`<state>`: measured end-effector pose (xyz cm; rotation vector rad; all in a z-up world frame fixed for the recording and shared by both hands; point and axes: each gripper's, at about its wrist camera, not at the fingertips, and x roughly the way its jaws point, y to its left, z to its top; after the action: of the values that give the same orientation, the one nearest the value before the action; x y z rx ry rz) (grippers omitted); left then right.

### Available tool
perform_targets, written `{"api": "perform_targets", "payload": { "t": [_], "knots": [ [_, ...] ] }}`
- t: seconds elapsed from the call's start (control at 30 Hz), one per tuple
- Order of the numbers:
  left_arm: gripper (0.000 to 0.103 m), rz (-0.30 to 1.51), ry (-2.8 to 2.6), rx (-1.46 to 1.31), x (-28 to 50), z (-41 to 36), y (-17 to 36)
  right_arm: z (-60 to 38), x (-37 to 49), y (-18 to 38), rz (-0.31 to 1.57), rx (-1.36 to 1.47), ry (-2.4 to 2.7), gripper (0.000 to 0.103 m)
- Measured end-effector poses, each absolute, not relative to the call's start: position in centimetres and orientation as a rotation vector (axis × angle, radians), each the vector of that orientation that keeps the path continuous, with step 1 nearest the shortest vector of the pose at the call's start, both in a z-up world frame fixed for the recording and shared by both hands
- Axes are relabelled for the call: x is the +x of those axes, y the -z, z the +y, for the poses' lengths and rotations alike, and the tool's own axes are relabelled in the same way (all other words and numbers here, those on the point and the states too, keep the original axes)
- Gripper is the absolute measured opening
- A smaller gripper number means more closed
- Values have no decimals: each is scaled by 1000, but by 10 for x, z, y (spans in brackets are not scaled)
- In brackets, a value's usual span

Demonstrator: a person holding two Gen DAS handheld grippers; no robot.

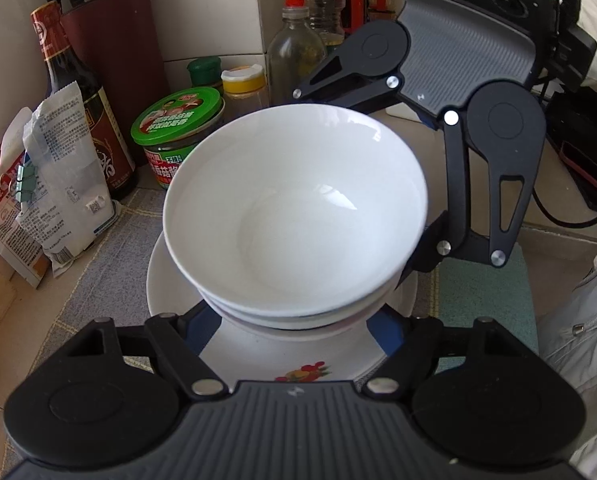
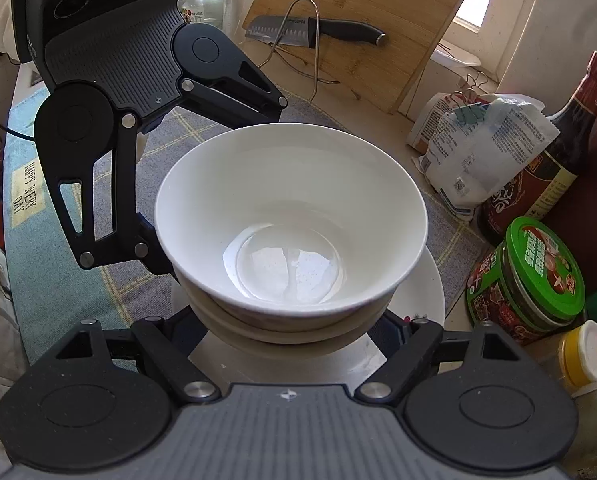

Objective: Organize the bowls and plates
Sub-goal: 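Grip, lift and carry the three-bowl stack onto the plate stack with both tools, then lower the bowl stack onto the flower-printed plates with both tools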

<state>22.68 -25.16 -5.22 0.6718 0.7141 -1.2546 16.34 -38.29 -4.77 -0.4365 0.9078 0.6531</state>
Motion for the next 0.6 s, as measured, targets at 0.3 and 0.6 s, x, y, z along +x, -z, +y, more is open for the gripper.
{"api": "perform_targets", "payload": {
  "t": [0.3,0.6],
  "knots": [
    [78,735,1242,665,238,-259,60,-393,171,54,916,-422,-649,88],
    [78,746,1240,653,243,-261,62,-397,178,56,918,-399,-655,88]
  ]
}}
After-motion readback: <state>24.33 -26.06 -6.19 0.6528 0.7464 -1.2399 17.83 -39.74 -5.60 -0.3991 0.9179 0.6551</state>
